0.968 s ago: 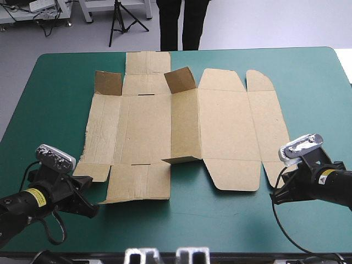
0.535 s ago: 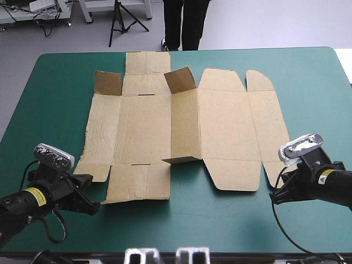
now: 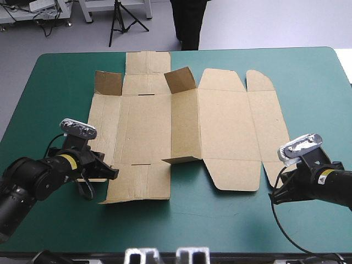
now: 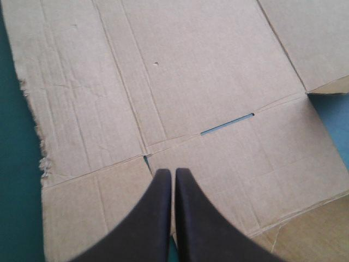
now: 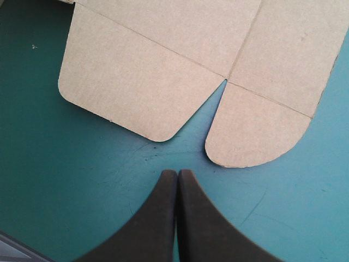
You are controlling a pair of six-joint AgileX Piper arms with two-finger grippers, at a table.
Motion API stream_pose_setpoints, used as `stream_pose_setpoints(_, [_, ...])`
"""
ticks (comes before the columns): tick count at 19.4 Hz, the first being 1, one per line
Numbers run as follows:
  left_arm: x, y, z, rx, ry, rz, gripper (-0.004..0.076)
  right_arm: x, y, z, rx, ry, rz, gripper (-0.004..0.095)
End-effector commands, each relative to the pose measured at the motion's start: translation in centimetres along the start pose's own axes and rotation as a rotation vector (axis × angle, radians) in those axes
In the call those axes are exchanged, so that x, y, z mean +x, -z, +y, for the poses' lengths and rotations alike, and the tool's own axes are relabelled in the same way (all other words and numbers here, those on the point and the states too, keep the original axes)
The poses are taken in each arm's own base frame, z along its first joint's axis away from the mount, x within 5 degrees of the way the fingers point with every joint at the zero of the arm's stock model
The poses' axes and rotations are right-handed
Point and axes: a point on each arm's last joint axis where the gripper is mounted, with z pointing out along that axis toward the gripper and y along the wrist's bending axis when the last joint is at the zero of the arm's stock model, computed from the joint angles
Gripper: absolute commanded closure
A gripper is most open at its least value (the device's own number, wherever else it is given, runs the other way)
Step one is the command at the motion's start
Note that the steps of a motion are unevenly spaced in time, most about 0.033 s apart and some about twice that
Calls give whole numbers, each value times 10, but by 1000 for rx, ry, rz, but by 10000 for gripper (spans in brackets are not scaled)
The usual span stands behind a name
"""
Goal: Fold the box
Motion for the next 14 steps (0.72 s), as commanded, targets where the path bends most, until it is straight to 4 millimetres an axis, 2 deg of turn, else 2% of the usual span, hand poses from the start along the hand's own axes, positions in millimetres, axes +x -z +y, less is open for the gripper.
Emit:
stream_pose_setpoints(1, [-32,-2,1,86,-15,-60,706,-7,6,0,10,18,-66,926])
stream_pose_setpoints(4, [-45,1,21,198,-1,-2,707,-7,6,0,10,18,-66,926])
stream_pose_setpoints(6, [-50,7,54,253,49,49,707,-7,6,0,10,18,-66,926])
stream_pose_setpoints(8, [-46,10,88,232,135,75,707,-7,6,0,11,18,-70,926])
stream_pose_setpoints(11, [-32,3,139,132,317,83,706,-9,6,0,6,14,-85,926])
stream_pose_setpoints(13, [-23,-6,161,105,391,105,687,-9,6,1,-3,8,-94,926])
stream_pose_setpoints(14, [-20,-13,168,112,414,125,639,-9,6,1,-4,8,-94,926])
